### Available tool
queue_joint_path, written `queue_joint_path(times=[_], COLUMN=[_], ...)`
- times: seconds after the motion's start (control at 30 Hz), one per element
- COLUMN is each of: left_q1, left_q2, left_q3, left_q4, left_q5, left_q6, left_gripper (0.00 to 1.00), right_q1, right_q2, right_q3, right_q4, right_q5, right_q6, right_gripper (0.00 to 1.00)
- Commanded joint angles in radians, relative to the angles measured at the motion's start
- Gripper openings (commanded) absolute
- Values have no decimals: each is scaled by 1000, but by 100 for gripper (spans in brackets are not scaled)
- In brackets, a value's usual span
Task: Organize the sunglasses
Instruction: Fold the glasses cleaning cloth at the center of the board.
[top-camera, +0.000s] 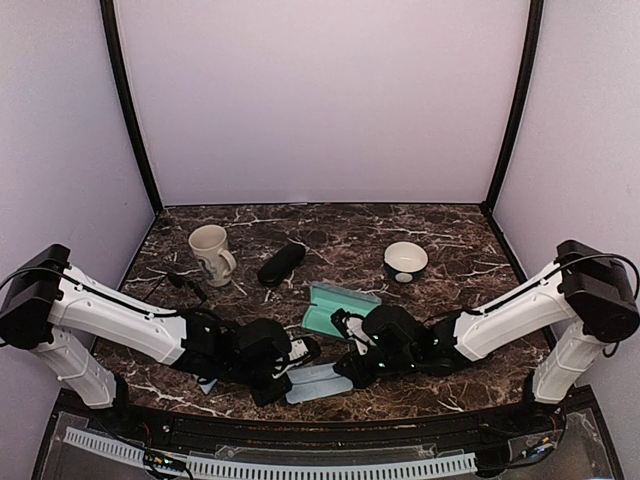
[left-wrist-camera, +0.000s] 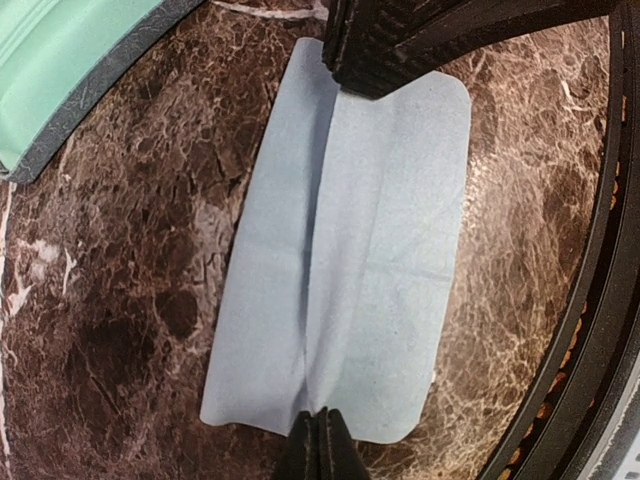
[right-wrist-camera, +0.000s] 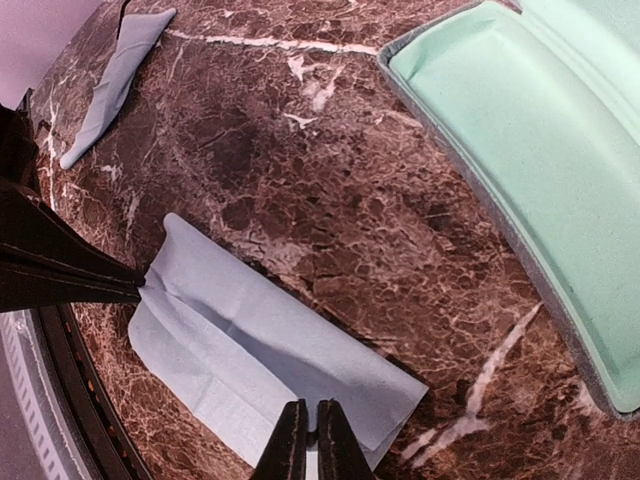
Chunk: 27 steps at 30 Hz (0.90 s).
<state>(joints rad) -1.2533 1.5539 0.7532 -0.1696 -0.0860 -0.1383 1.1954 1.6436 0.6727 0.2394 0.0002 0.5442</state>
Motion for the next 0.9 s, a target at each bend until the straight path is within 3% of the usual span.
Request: queue_joint_path(times=[0.0, 0.87], left_q1=[-12, -26], left_q2=[9, 33], left_q3=[24, 53], left_q4=[-18, -24], left_q5=[12, 54], left_q6=[1, 10], left_gripper=[0, 0], right_q1=[10, 41], right_q2=[-30, -43], right_q3=[-15, -28], right_q4=[21, 0], right_q5=[24, 52], right_q6=[17, 25], right_gripper=[7, 7])
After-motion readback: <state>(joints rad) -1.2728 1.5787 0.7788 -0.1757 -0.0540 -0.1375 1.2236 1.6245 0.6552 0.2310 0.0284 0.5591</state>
